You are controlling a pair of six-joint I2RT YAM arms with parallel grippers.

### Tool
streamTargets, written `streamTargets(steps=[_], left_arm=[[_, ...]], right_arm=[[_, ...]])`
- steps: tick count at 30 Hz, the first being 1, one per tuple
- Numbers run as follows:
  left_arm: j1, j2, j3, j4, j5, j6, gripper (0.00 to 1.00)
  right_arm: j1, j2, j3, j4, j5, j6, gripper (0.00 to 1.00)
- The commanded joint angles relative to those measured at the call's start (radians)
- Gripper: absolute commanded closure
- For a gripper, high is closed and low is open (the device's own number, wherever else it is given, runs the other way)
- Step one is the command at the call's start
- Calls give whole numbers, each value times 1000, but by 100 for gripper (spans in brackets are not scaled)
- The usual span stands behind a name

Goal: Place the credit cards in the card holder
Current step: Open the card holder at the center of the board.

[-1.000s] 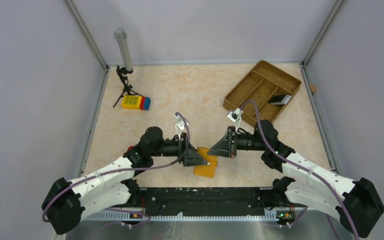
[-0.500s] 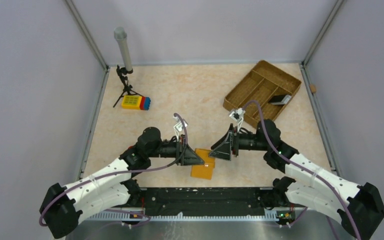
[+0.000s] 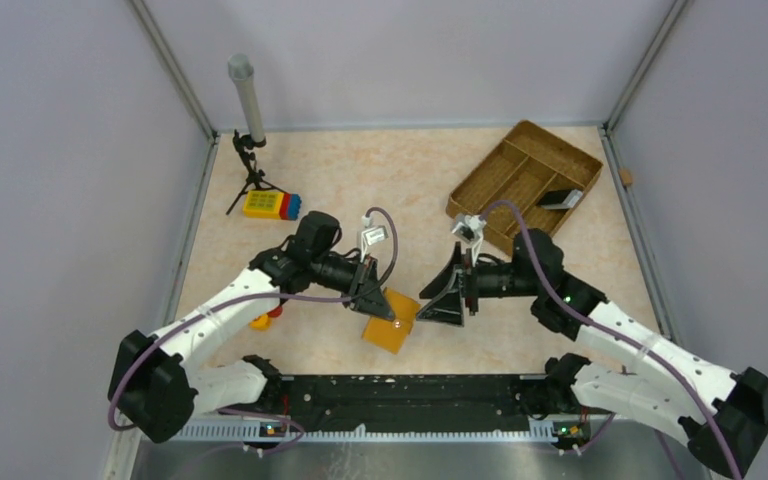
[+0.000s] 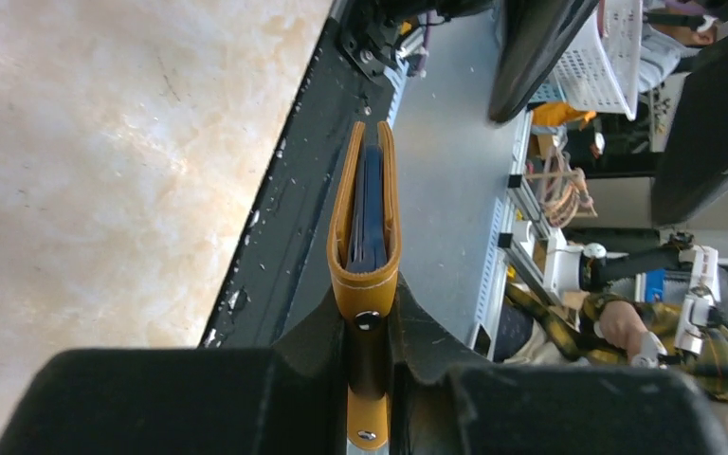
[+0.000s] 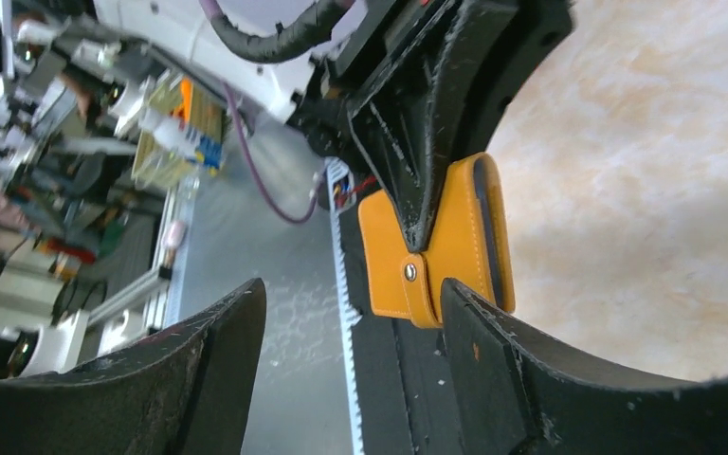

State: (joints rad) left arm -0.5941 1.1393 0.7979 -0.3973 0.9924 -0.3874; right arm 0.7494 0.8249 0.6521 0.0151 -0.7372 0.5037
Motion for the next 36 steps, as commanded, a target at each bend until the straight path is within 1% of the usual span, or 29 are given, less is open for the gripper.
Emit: streamTargets(steps=[1,4,8,13,18,25,28,31,32,36], left_arm=[[0,20,23,-24,141,103,100],[-1,20,18,-6,192,100,100],[-4,-5,-20,76,251,44,100],[-3,-28,-26,111,276,24,100],[-4,-31,-21,113,269,27,100],[13,-61,-19,116,259,31,100],[24,-56,-21,115,240,27,100],[45,-31,-26,115,208,16,100],[52,-21,-26,115,202,12,100],[88,21,-26,97,167,5,100]], right_arm=[[85,98,62,7,-56,-63,35],[103,166,67,19,-83,-72,36],[104,224,71,27,-85,-89,37],[116,271,73,48,-120,-84,37],[160,307,73,51,-135,-81,37],[195,318,76,-11,-132,-109,38],[201,315,76,-40,-136,-112,40],[214,317,81,-23,-159,-98,44],[220,318,83,9,-169,-90,45],[252,314,105,39,-208,-74,47]])
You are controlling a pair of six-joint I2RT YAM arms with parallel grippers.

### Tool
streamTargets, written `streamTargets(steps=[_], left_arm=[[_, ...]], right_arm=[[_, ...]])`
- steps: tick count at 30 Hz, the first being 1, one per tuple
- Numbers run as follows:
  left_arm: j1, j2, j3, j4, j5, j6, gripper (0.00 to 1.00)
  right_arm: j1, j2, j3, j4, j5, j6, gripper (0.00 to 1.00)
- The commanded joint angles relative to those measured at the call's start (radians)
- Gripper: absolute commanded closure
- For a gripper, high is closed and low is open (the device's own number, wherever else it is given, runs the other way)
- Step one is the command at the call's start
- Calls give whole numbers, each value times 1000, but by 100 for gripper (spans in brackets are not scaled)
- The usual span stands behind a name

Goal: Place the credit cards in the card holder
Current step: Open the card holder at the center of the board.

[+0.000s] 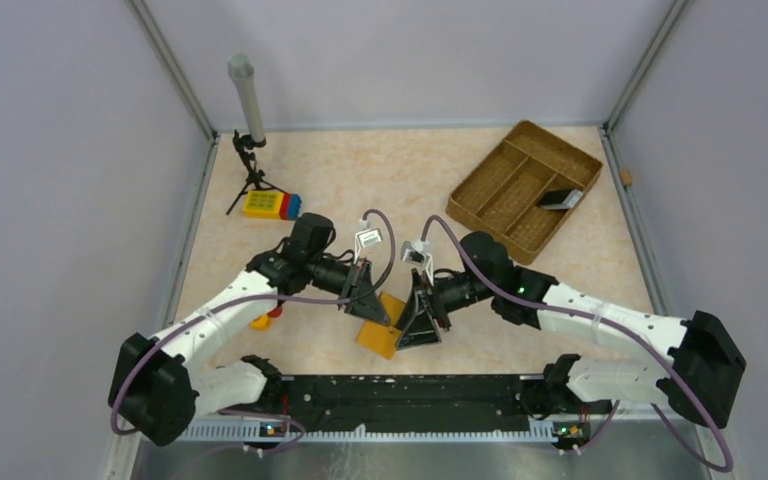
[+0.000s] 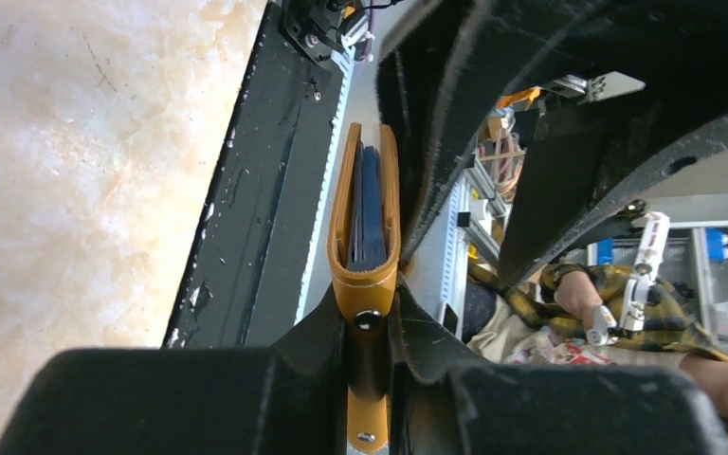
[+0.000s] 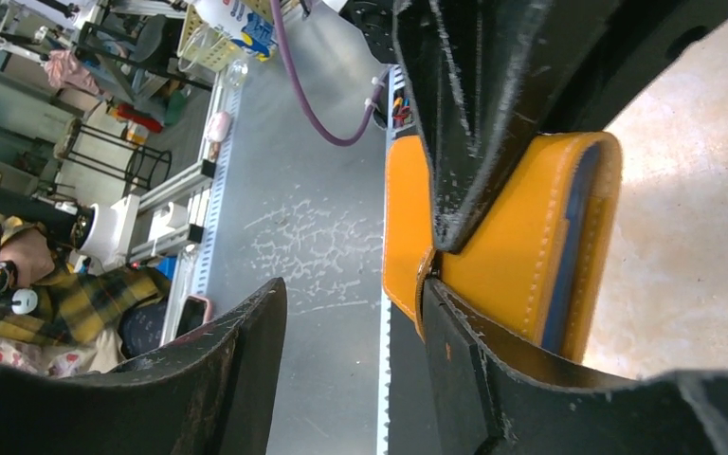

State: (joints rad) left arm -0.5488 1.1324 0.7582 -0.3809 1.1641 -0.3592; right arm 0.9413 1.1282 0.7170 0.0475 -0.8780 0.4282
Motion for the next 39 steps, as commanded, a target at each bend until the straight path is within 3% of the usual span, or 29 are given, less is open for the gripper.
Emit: streamTargets(steps=[1,6,8,10,12,15,17,20,26,39], left_arm=[[49,37,14,75,-14,-23,100],[81,73,14,47,-52,-24,100],[85,80,25,9,-80,1,100],[85,74,46,-47,-142,41,100],[82,36,41,-53,-223,46,100],[45,-64,15,-43,-524,-6,100],[3,-122,-12,-37,-724,-85,100],[-47,-197,-96,36,-859,-258,100],[-123,-257,-235,208,-942,-455,100],[-157,-206,-261,245,-948,-485,100]], right_arm=[[68,4,45,14,-84,8,47],[89,-51,45,86,-157,58,47],[88,-83,47,71,-113,50,47],[88,-118,65,-17,53,7,46],[88,-147,87,-125,330,-17,42],[88,-142,111,-244,711,34,31],[89,-107,114,-278,858,105,28],[88,-30,103,-293,1009,241,28],[103,98,45,-128,938,369,43],[119,249,64,-54,857,384,41]])
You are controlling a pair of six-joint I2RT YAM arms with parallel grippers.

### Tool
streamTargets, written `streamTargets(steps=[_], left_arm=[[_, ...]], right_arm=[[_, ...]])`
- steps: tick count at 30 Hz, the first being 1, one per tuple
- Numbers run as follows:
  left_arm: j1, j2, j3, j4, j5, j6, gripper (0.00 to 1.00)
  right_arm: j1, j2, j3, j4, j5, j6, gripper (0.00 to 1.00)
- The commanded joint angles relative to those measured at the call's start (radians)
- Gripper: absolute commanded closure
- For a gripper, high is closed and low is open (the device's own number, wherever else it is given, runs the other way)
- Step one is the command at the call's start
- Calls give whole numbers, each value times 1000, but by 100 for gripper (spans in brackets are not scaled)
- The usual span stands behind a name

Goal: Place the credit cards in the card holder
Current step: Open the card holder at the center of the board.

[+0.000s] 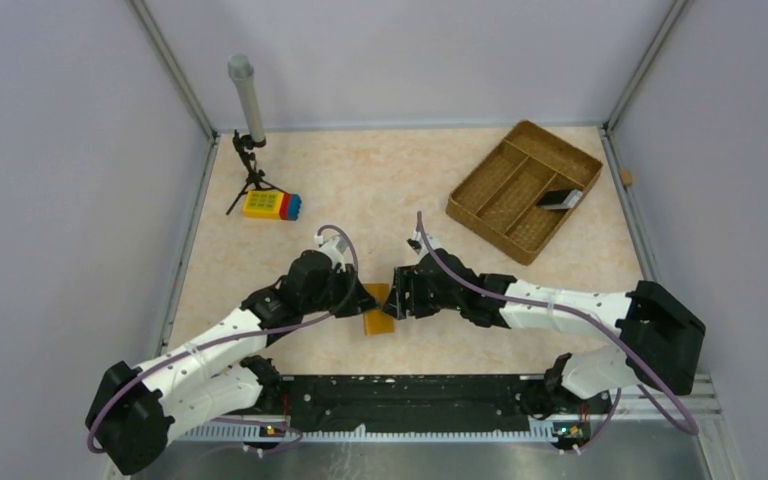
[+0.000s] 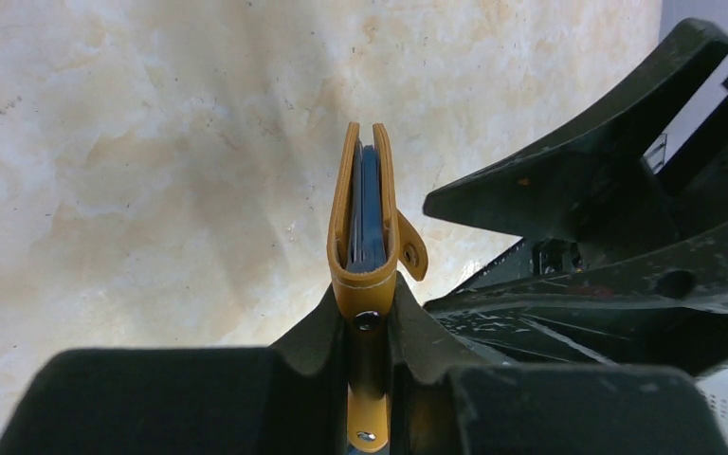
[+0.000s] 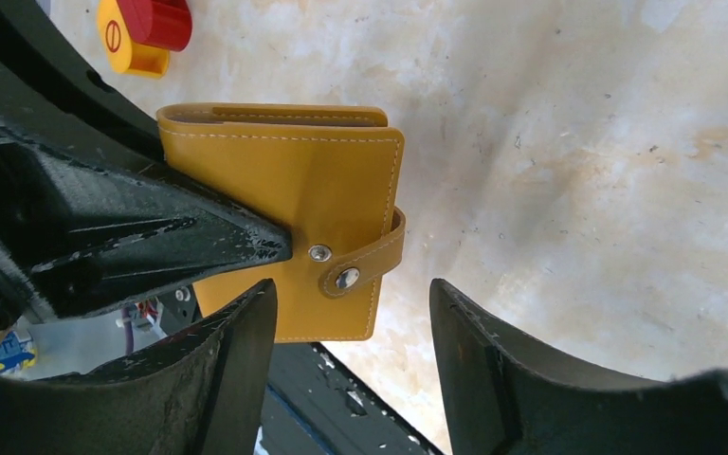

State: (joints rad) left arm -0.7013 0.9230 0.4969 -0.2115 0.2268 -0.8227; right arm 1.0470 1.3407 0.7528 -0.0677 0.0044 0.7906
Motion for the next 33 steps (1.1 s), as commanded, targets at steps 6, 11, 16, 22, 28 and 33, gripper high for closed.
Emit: streamTargets(steps=[6,11,16,22,28,33], left_arm=[[-6,6,-18,91,4,-34,100],[-6,23,-34,111,9,-32,100],[-5,72,-44,116,-29,9,64],[-4,181,-40,81,-79,43,9],[-8,201,-53,185,18,20,2],[-7,168,-51,202,25,17,1]], right_arm=[[16,99,48,61,-20,32,59],[17,90,42,34,48,44,86],[16,3,-2,-7,124,40,100],[17,-57,-44,-76,129,35,100],[17,-77,-93,-29,78,62,100],[17,-115,-99,-30,92,60,100]])
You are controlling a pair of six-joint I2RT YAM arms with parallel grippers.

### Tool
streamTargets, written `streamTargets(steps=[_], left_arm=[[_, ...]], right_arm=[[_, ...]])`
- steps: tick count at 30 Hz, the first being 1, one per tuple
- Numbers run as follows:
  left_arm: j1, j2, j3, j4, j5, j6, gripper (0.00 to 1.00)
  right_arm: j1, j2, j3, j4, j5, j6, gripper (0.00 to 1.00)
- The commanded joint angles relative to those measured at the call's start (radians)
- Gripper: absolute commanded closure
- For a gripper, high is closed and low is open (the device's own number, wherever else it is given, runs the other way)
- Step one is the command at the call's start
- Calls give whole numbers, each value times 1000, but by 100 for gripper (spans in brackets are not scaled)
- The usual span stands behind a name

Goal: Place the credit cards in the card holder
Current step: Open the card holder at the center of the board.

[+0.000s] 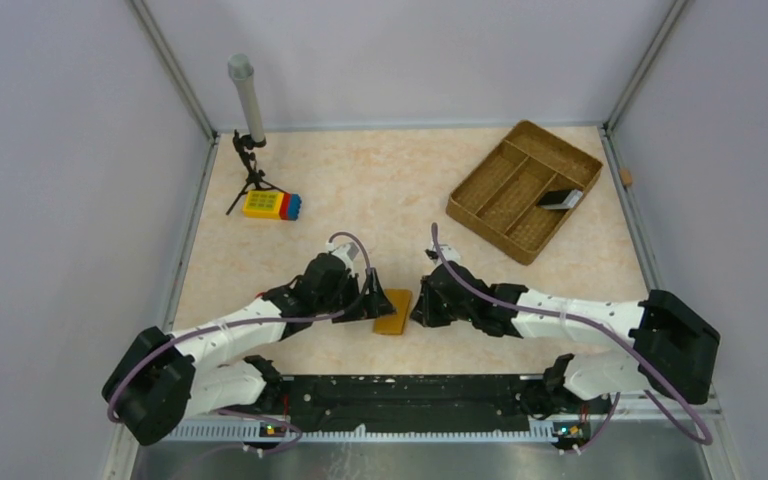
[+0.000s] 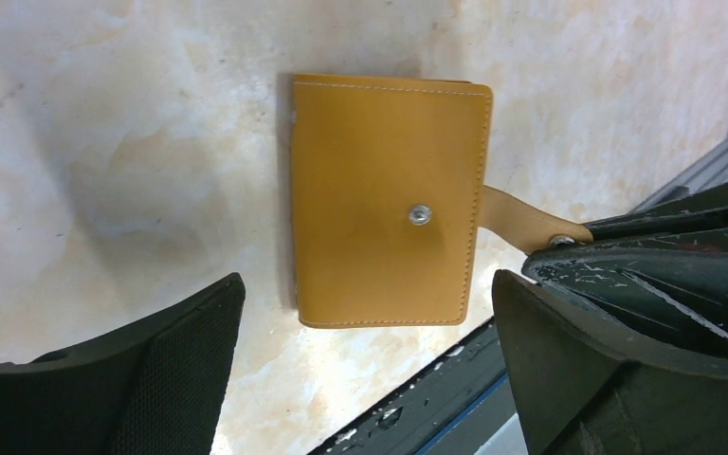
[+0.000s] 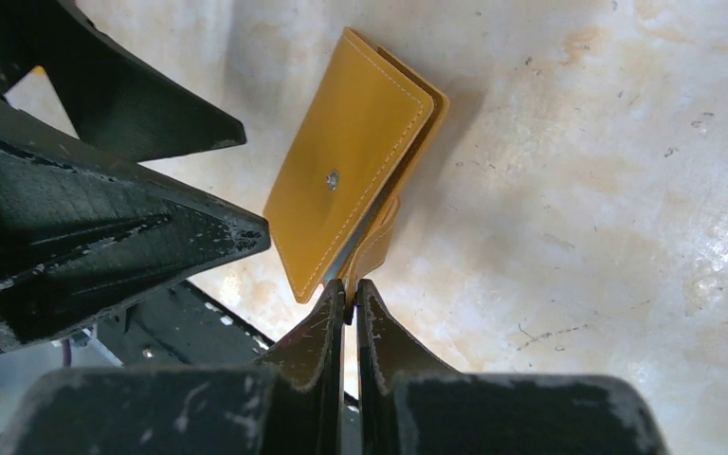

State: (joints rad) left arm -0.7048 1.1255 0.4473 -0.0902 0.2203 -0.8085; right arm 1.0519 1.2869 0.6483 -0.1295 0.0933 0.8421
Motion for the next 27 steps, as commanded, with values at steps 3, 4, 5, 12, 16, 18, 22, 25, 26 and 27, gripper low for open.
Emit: streamTargets(steps=[3,4,5,12,16,18,22,25,26,27], left_arm=[[-18,-26,26,83,36,29,1],[-26,-17,42,74,24,42,1],[-36,-5,58,54,13,59,1],[-62,67,111,-13,-46,103,2],[-62,75,119,-46,-79,111,7],[-63,73,122,-63,-97,112,10],[-64,58,123,-99,-131,118,18],[-64,37,126,-130,-166,118,23],[-64,26,124,-135,-174,117,23],[-64,16,122,-137,-180,118,24]], right_arm=[[13,-79,1,37,8,11,100],[13,-85,1,38,9,10,100],[12,-91,1,39,10,9,100],[12,-103,-5,33,19,13,100],[11,-105,-7,25,23,14,100],[12,-107,-5,19,28,15,100],[12,-107,-4,3,39,15,100],[12,-106,-8,-5,49,19,100],[12,-106,-9,-9,53,21,100],[12,-105,-10,-13,55,22,100]])
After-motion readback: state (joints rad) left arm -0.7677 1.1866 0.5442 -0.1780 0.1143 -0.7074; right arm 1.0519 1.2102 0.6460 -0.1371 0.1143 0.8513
